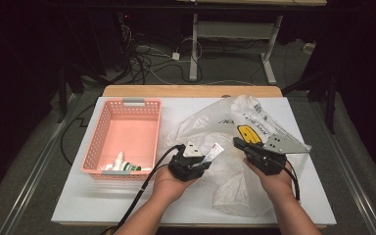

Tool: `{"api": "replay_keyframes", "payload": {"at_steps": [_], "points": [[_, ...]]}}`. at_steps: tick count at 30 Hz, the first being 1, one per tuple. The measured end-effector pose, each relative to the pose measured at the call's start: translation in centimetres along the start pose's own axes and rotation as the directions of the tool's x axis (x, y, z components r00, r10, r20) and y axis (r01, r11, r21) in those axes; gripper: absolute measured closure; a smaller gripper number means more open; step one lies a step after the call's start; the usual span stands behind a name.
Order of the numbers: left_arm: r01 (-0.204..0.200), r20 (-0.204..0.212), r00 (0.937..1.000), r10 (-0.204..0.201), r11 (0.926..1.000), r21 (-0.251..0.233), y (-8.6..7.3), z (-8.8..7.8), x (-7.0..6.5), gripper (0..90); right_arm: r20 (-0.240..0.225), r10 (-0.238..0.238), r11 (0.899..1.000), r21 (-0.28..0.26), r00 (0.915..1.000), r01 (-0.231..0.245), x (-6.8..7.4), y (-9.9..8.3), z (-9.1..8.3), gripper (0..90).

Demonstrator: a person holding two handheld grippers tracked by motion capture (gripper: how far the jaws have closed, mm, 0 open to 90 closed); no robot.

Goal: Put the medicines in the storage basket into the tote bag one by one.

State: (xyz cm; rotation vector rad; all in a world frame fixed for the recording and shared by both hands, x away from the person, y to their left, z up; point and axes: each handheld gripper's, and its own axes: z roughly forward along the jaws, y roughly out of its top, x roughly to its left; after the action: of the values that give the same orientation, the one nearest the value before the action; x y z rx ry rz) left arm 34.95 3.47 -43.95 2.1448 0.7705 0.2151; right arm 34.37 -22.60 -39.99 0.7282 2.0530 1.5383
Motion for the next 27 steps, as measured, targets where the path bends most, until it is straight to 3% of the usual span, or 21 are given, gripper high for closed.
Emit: {"api": "replay_keyframes", "payload": {"at_steps": [10,19,25,27], "points": [[-0.016,0.002,0.9999,0.016,0.9999,0.001,1.0,1.9,-0.1,67.3,-0.014,0.013,1.0,-0.01,0.9998,-0.013,-0.2,0.0,0.0,90.0],[-0.013,-0.024,0.9996,0.013,0.9999,0.008,1.4,3.2,0.4,67.3,-0.012,0.015,0.999,-0.03,0.9998,-0.015,-0.3,0.5,-0.6,90.0],[-0.036,-0.042,0.9984,0.037,0.999,0.024,2.2,4.7,0.3,67.2,-0.008,0.017,0.999,-0.033,0.9998,-0.017,-0.5,0.6,-0.4,90.0],[-0.028,-0.047,0.9985,0.029,0.9993,0.024,2.4,5.3,0.3,67.2,-0.006,0.017,0.999,-0.039,0.9998,-0.017,-0.6,0.6,-0.4,90.0]]}}
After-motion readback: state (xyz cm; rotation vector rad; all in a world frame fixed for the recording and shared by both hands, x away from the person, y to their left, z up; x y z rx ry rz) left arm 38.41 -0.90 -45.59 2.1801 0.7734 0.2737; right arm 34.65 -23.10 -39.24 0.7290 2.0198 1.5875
